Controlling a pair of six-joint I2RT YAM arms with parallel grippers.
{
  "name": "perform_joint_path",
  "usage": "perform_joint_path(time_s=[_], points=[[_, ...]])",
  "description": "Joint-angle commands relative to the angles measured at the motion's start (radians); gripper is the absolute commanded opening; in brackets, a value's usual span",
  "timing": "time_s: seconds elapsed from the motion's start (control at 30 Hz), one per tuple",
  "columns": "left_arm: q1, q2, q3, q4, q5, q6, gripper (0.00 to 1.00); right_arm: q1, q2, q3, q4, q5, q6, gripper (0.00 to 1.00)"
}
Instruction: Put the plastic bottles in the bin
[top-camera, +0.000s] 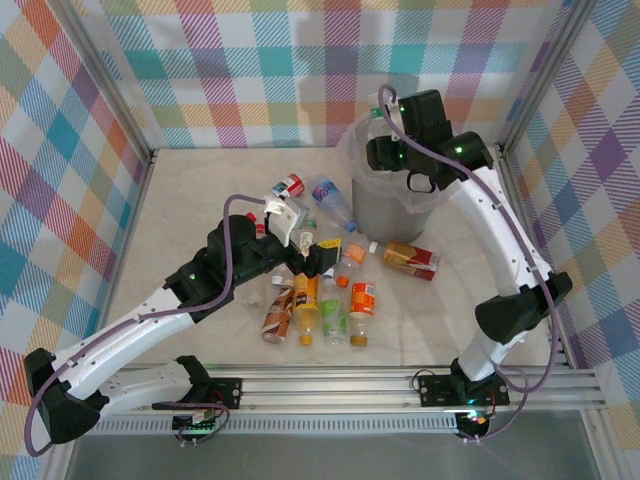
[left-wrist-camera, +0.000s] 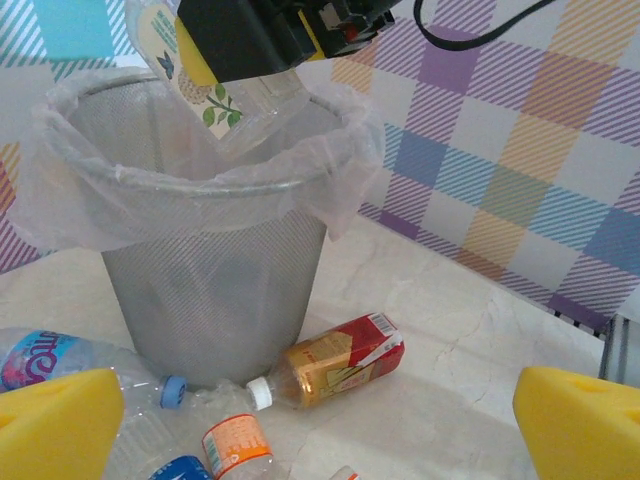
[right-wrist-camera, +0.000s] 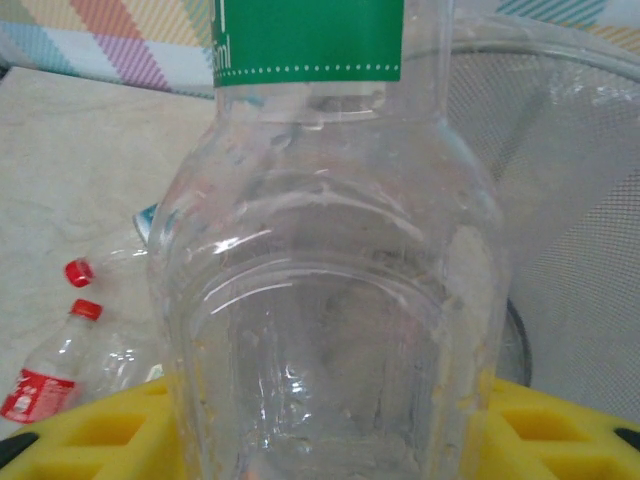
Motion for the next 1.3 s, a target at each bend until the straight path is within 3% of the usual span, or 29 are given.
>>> perform_joint_path(time_s=[0.0, 0.3, 1.27], points=[[0.007, -0.004, -0.007, 0.024, -0.019, 0.024, 1.00, -0.036, 0.037, 0.056, -0.020, -0.045, -0.030, 0.55], [0.007, 0.030, 0.016, -0.020, 0.002, 0.056, 1.00, -0.119, 0.189, 0.200, -0.156, -0.149, -0.050, 0.55], [0.003, 0.081, 0.054, -0.083, 0.037, 0.078, 1.00, -0.195, 0.378, 0.110, -0.210, -0.291, 0.006, 0.56]])
